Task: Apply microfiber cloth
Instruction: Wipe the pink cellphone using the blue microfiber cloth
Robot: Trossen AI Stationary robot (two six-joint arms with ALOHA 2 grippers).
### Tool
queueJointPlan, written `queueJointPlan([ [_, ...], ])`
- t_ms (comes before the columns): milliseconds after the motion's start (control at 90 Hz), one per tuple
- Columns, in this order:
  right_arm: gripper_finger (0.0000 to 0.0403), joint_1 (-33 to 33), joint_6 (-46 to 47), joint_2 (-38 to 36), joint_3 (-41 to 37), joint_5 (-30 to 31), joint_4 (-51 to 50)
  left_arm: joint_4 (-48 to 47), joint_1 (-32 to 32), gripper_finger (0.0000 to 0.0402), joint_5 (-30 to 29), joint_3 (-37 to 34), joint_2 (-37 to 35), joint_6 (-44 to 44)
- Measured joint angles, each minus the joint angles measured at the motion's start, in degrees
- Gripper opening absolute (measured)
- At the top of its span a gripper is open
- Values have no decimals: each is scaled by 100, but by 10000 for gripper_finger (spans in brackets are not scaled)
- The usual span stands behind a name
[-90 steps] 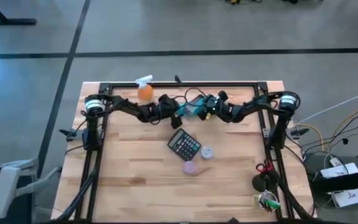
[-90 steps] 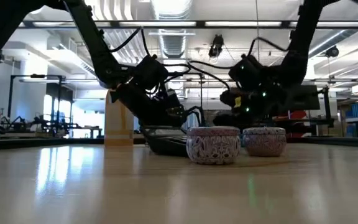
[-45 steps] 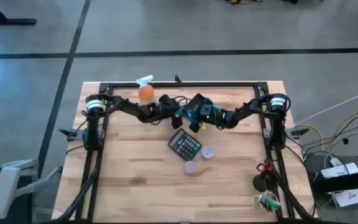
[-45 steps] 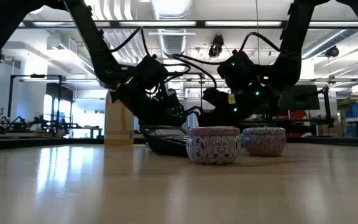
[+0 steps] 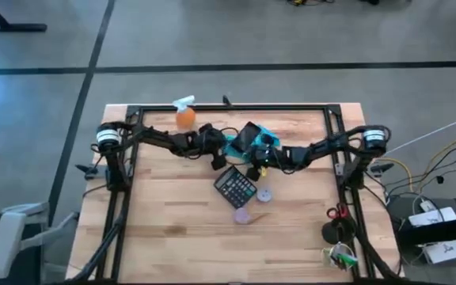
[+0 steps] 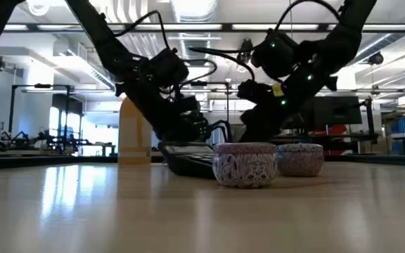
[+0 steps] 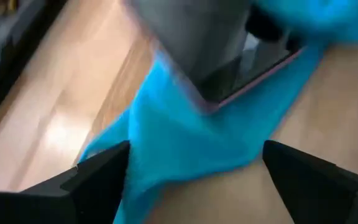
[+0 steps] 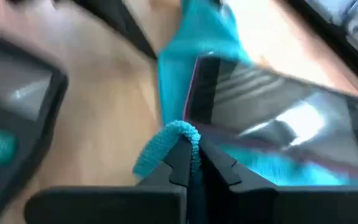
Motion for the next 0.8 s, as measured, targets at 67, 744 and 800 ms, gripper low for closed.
queueJointPlan([
  [67, 0, 53, 119, -198, -30, -11, -540, 154, 7, 347, -4, 0, 56, -4],
  [744, 0, 996, 2127, -1132, -115, -1074, -3575, 661, -16, 347, 584, -2, 116, -157],
  [800, 0, 996, 2161, -1212, -115, -1412, -3573, 741, -28, 347, 581, -2, 116, -160],
])
